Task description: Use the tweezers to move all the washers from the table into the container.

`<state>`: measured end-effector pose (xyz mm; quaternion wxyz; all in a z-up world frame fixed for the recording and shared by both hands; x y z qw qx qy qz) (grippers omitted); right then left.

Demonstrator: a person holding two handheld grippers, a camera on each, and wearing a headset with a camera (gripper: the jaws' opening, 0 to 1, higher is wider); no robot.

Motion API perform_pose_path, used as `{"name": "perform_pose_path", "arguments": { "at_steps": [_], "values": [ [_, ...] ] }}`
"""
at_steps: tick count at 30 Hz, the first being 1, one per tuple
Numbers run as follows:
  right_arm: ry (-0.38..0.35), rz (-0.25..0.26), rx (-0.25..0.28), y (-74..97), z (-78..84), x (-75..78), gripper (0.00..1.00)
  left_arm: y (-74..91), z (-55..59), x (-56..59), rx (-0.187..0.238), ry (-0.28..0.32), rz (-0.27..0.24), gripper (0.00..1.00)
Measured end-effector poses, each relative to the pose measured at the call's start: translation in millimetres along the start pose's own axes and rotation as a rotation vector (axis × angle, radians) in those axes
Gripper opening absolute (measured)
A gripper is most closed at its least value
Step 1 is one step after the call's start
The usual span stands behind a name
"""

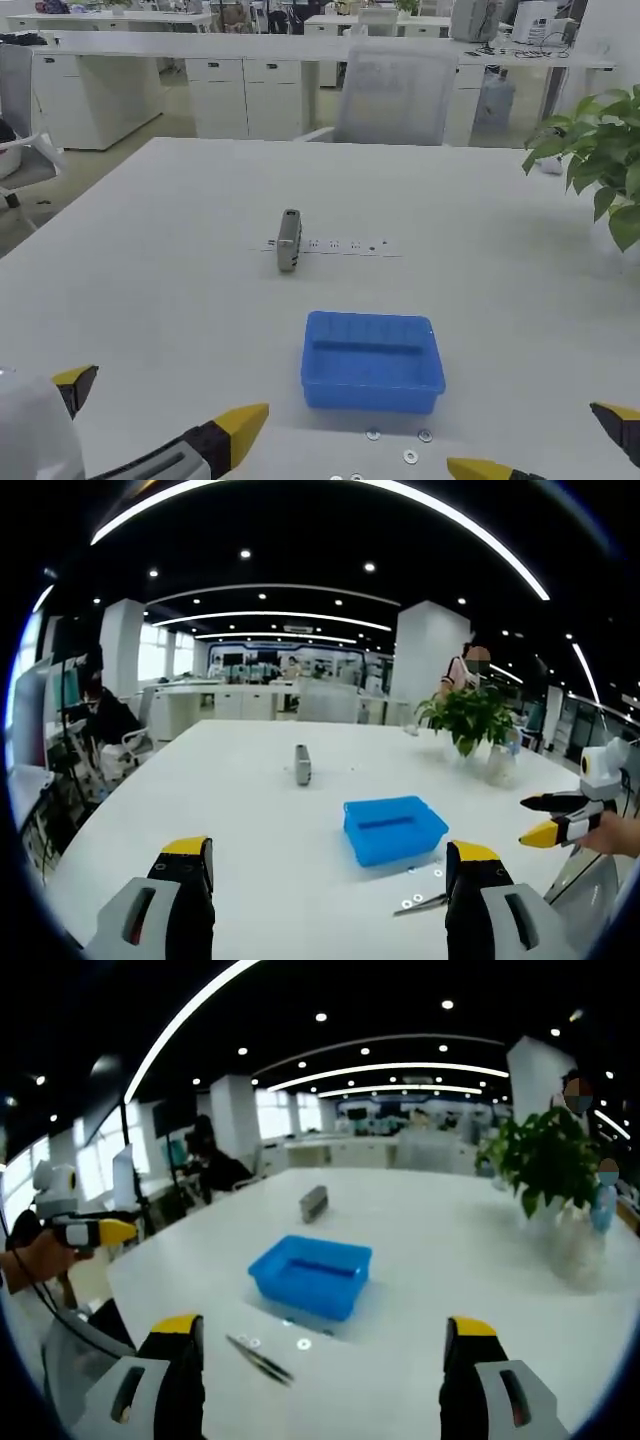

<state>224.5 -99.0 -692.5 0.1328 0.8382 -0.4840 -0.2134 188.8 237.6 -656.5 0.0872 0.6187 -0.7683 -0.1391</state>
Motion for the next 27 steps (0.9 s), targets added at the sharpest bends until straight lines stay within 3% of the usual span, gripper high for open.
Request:
{"name": "perform_pose_path", "arguments": {
  "at_steps": [7, 13, 18, 27],
  "values": [
    [0.005, -0.009, -0.009, -2.0, 0.3, -1.5, 0.99, -1.0, 0.2, 2.8, -0.011, -0.016, 0.022, 0.99],
    [0.003, -0.010, -0.027, -4.4, 3.0, -0.2, 0.99, -6.4, 4.1, 9.8, -0.049, -0.048, 0.051, 0.99],
    [0.010, -0.012, -0.048, -7.8, 5.9, -2.3, 0.99, -13.2, 6.2, 15.7, -0.059, -0.043, 0.093, 0.99],
    [0.003, -0.011, -0.077, -11.4, 12.4, -4.3, 0.99, -29.6, 13.1, 21.0, -0.120, -0.079, 0.181, 0.92]
  ]
}}
Point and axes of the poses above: the centre of the closed fingertips' face, and the gripper's own axes: y roughly backward along the fingers, x roughly to its right, z roughly out of its underside, the point moved 9 cm from there along y, roughly backward along the fingers, and after that the axes turned 8 degrees about -y, right-handed, at the moved point
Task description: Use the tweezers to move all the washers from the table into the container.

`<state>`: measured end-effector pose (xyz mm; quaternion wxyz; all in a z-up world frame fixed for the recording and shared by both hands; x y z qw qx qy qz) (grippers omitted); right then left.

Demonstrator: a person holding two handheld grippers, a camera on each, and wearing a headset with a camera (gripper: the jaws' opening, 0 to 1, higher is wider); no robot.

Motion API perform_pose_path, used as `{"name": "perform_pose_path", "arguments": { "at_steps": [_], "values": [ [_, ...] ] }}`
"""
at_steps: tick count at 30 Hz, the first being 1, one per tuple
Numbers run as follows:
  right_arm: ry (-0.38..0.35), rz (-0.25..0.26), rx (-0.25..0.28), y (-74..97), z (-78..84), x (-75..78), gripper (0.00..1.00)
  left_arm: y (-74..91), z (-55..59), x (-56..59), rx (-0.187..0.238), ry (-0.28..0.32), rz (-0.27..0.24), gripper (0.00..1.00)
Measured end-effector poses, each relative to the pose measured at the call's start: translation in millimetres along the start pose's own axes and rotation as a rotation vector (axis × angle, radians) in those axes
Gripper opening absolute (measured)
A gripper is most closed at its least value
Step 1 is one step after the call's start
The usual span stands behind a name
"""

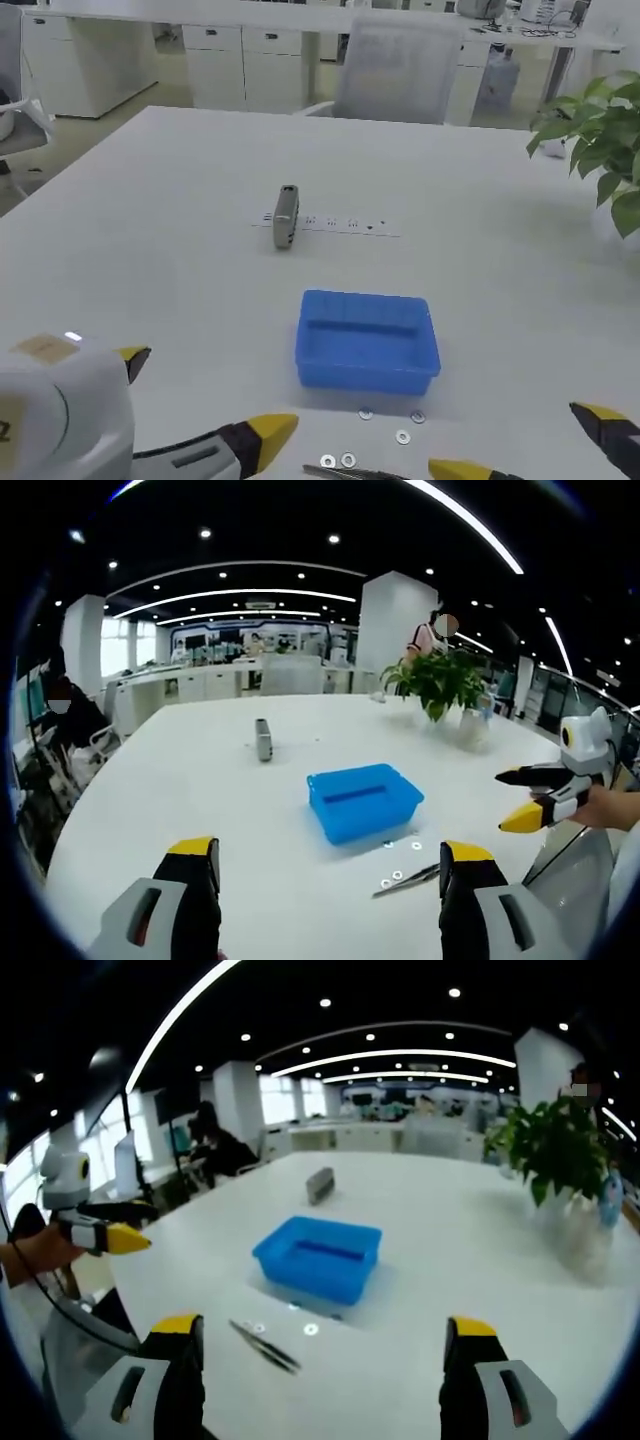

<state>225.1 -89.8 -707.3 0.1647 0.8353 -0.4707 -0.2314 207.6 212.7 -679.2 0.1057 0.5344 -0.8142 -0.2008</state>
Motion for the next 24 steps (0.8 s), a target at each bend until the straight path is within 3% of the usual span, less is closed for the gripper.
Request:
{"name": "perform_pose_path", "arguments": {
  "at_steps": [4, 7, 13, 19, 24],
  "values": [
    [-0.002, -0.001, -0.008, -1.5, 1.6, -1.1, 0.99, -7.0, 1.1, 2.4, -0.018, -0.011, 0.032, 0.86],
    [-0.007, -0.003, -0.017, -3.1, 3.3, -1.7, 0.99, -15.2, 4.8, 5.4, -0.048, -0.016, 0.086, 0.79],
    [-0.006, -0.006, -0.032, -4.6, 6.2, -2.3, 0.96, -30.1, 11.5, 7.2, -0.108, -0.077, 0.185, 0.55],
    [-0.016, -0.004, -0.036, -5.5, 10.4, -0.7, 0.96, -47.8, 26.9, 12.9, -0.231, -0.157, 0.336, 0.33],
    [-0.020, -0.009, -0.051, -7.6, 14.8, 0.7, 0.95, -62.8, 37.2, 15.8, -0.270, -0.195, 0.406, 0.19]
  ]
}}
Point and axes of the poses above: the centre of the closed fingertips' face, and the gripper's own axes: y roughly backward along the fingers, x roughly to its right, z roughly out of its underside, the point moved 9 cm from there along y, roughly backward along the fingers, and after that the axes turned 8 degrees about -y, right-handed, at the moved point
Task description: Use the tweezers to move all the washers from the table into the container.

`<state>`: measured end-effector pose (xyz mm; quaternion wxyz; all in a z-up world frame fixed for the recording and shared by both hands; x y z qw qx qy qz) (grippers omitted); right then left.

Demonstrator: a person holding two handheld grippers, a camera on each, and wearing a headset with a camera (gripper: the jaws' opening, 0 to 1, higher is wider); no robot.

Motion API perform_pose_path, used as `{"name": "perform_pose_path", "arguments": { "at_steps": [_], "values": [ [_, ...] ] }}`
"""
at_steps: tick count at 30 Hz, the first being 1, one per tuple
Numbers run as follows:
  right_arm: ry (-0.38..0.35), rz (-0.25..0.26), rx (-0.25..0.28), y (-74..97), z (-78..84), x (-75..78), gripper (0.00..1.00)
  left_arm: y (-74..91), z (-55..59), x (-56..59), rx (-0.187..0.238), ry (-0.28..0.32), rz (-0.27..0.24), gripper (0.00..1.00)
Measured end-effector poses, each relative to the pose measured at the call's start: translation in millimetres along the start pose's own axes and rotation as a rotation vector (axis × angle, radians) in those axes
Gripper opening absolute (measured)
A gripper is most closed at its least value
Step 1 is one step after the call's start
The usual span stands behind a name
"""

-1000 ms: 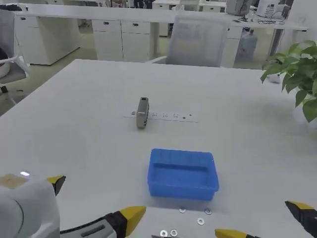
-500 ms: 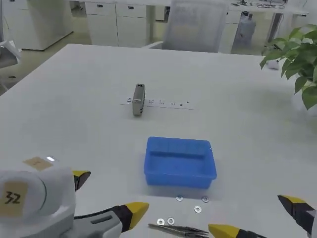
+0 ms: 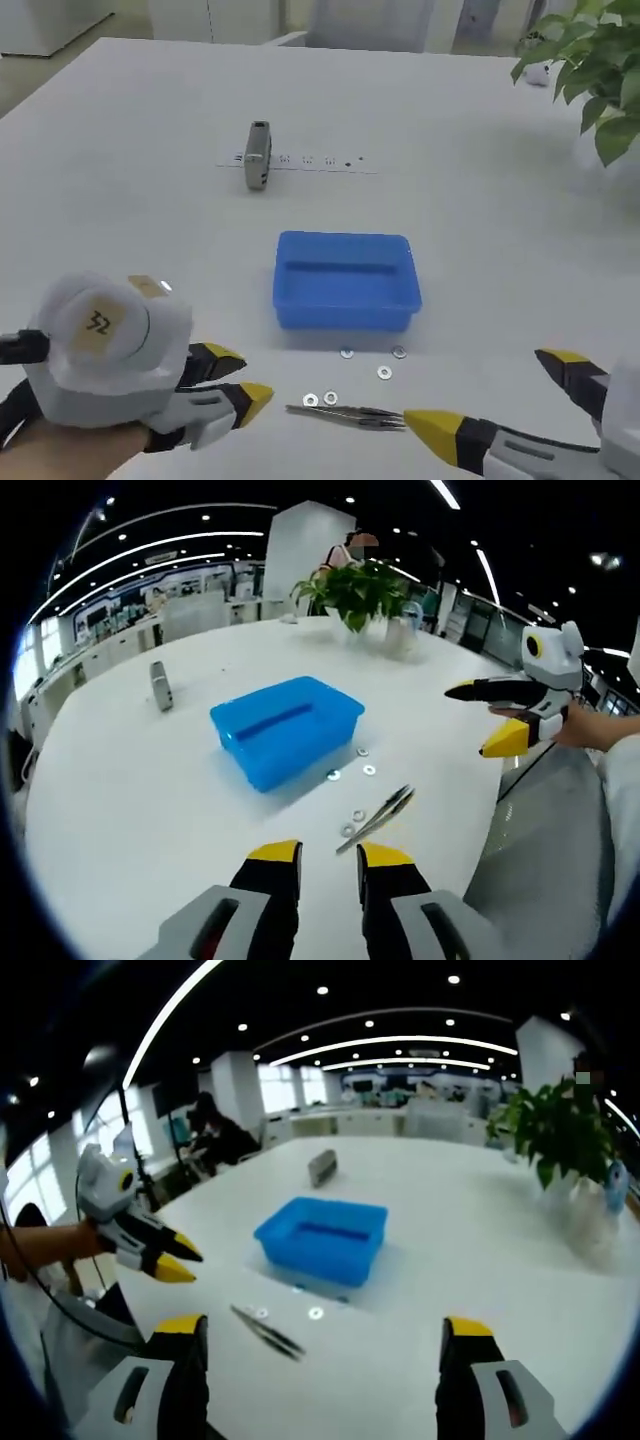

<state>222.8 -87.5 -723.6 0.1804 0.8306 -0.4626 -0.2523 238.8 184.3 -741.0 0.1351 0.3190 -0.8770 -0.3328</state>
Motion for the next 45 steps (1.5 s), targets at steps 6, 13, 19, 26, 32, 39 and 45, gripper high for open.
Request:
{"name": "perform_pose_path", "arguments": {
  "at_steps": [6, 13, 19, 26, 32, 39, 45],
  "values": [
    [0.000, -0.016, -0.034, -5.0, 5.9, -0.8, 0.92, -25.0, 5.8, 0.3, -0.046, -0.095, 0.073, 0.17],
    [0.007, -0.027, -0.070, -10.9, 11.3, -3.2, 0.90, -47.1, 14.3, -1.2, -0.069, -0.142, 0.150, 0.11],
    [-0.001, -0.033, -0.076, -13.5, 12.8, -4.9, 0.90, -57.0, 20.0, -1.1, -0.093, -0.182, 0.191, 0.08],
    [0.001, -0.043, -0.091, -17.5, 16.6, -8.1, 0.89, -60.2, 18.5, 2.0, -0.083, -0.243, 0.235, 0.01],
    [0.032, -0.070, -0.106, -20.8, 15.9, -16.0, 0.82, -54.5, 15.9, 7.5, -0.090, -0.347, 0.255, 0.00],
    [0.076, -0.105, -0.102, -20.7, 9.7, -24.1, 0.72, -28.7, -7.4, 9.2, -0.021, -0.380, 0.237, 0.00],
    [0.107, -0.210, -0.137, -26.0, 6.7, -37.9, 0.51, -6.5, -34.3, 17.7, 0.049, -0.410, 0.222, 0.00]
  ]
}}
Point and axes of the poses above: the centre of the closed fingertips' face, and the gripper's own axes: y roughly backward along the fingers, x roughly to its right, z roughly out of its underside, the point moved 9 cm from there along y, roughly backward along the fingers, and after that the axes turned 8 degrees about -y, right-handed, at the moved point
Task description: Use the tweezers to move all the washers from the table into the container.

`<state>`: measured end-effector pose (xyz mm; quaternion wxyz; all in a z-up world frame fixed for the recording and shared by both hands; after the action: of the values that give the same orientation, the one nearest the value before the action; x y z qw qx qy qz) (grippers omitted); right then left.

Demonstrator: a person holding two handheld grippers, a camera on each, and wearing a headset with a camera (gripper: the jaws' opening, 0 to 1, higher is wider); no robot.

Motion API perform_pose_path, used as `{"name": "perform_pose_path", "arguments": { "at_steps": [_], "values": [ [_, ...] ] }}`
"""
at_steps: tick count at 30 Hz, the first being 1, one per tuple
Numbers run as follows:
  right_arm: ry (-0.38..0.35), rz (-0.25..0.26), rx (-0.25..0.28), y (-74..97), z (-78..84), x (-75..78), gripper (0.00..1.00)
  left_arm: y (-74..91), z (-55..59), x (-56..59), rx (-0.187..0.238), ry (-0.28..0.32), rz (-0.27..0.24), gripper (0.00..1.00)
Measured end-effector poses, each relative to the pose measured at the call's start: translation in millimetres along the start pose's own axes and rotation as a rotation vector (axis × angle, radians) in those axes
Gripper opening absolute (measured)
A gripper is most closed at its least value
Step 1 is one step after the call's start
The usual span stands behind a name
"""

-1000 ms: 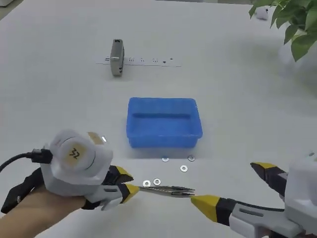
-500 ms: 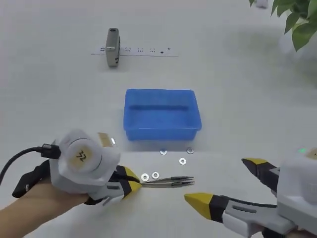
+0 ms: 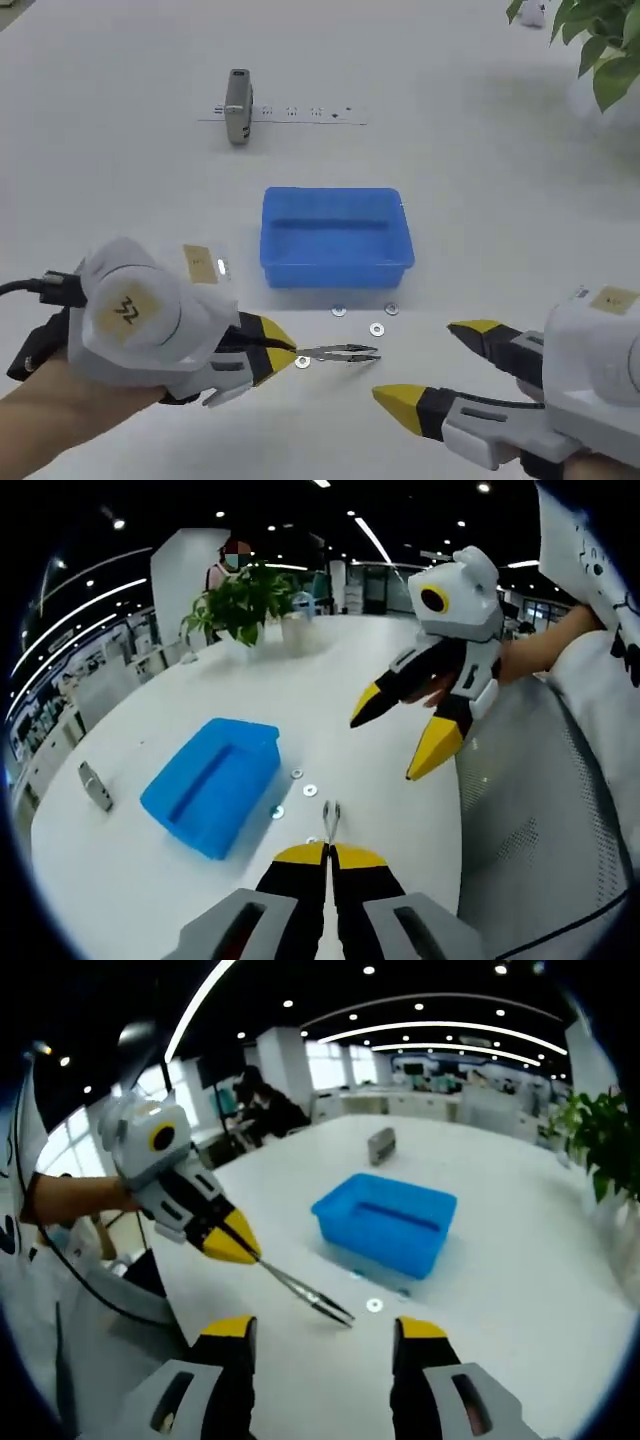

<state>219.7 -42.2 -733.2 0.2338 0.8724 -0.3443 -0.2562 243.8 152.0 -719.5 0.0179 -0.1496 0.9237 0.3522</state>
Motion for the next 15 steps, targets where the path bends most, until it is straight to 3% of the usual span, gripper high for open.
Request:
{"name": "perform_pose_path", "arguments": {
  "at_steps": [3, 7, 11, 13, 15],
  "values": [
    [0.047, -0.036, -0.013, -9.7, 1.0, -2.2, 0.45, 4.7, -8.6, 1.5, 0.024, -0.006, -0.008, 0.00],
    [0.137, -0.108, -0.103, -28.1, 6.2, -2.8, 0.35, 5.9, -12.0, 4.2, 0.028, -0.013, -0.001, 0.00],
    [0.234, -0.176, -0.147, -48.3, 6.5, -8.6, 0.32, 8.4, -15.0, 6.0, 0.032, -0.003, 0.007, 0.00],
    [0.279, -0.190, -0.140, -56.9, 3.6, -11.8, 0.30, 10.4, -17.6, 7.0, 0.029, -0.003, 0.012, 0.00],
    [0.279, -0.216, -0.143, -63.3, 1.0, -15.5, 0.28, 12.4, -19.4, 7.1, 0.034, -0.004, 0.015, 0.00]
  ]
}}
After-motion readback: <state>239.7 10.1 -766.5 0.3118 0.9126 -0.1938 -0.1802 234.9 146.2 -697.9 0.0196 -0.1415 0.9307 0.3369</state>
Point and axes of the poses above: the centre of the closed fingertips' face, and the gripper's own axes: y roughly backward along the fingers, x roughly to its right, z roughly out of its underside, the point moved 9 cm from there along y, roughly backward along the fingers, and after that the axes turned 8 degrees about -y, right-handed, at the moved point
